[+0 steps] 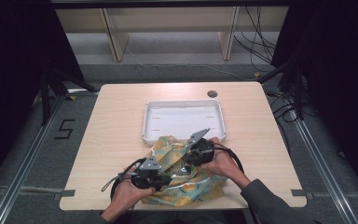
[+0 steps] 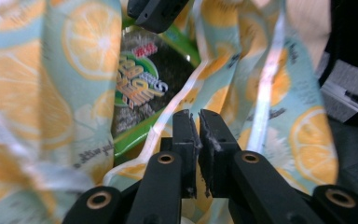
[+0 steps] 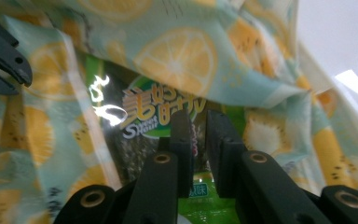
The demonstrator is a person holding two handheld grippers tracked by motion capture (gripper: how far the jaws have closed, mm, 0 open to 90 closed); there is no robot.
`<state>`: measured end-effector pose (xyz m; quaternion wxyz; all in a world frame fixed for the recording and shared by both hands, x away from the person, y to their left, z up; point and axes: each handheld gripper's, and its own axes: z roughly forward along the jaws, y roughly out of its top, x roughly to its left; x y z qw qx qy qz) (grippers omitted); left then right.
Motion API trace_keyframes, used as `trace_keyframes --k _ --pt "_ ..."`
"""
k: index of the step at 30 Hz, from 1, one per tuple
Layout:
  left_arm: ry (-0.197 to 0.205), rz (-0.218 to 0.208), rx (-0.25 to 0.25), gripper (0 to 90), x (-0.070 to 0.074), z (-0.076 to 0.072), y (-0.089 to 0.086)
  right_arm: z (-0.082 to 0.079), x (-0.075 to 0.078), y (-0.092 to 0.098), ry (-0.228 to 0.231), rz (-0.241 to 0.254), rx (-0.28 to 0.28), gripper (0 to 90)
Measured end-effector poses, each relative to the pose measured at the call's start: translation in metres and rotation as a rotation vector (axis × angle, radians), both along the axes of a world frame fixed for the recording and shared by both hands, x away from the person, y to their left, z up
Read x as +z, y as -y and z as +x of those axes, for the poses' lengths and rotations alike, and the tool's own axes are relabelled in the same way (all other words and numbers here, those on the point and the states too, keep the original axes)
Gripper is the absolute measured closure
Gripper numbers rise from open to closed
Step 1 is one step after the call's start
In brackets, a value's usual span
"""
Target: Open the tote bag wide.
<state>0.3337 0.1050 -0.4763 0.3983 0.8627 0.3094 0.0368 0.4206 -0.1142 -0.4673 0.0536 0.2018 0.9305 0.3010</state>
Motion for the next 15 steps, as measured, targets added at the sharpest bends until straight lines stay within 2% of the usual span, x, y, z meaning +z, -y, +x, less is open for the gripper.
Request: trace_keyframes --k 2,3,5,6,8,9,10,12,13,14,15 --pt "-0.007 0.024 -0.002 85.9 -0.003 0.002 0.002 0.005 -0.005 -0.001 -0.005 -0.009 -0.005 76.2" --pt "0.001 0.04 -0.025 86.5 -0.005 0.004 0.002 0.007 -0.006 -0.001 -0.011 -0.005 -0.022 73.3" --pt "-0.01 0.046 -0.022 87.7 -0.006 0.004 0.004 0.01 -0.007 0.0 -0.014 -0.01 -0.035 71.9" --pt "-0.012 0.06 -0.035 88.0 -0.009 0.007 0.004 0.015 -0.009 0.002 -0.026 -0.009 -0.047 66.9" --pt "-0.025 0.066 -0.014 88.3 -0.012 0.007 0.004 0.018 -0.011 0.004 -0.058 0.001 -0.053 62.7" --pt "-0.027 0.063 -0.01 88.4 -0.014 0.008 0.005 0.02 -0.012 0.005 -0.063 0.015 -0.062 60.5" --pt "-0.02 0.08 -0.035 88.5 -0.014 0.01 0.004 0.021 -0.011 0.006 -0.06 0.019 -0.067 57.6" --pt "-0.026 0.063 -0.016 88.8 -0.017 0.01 0.006 0.024 -0.012 0.007 -0.058 0.021 -0.074 53.5" --pt "-0.026 0.084 -0.035 88.9 -0.017 0.011 0.005 0.025 -0.015 0.008 -0.063 0.02 -0.069 52.0" --pt "-0.019 0.13 -0.07 89.0 -0.016 0.013 0.003 0.026 -0.016 0.008 -0.062 0.014 -0.068 50.6" --pt "-0.029 0.123 -0.058 89.0 -0.017 0.013 0.003 0.027 -0.017 0.008 -0.063 0.015 -0.069 50.9"
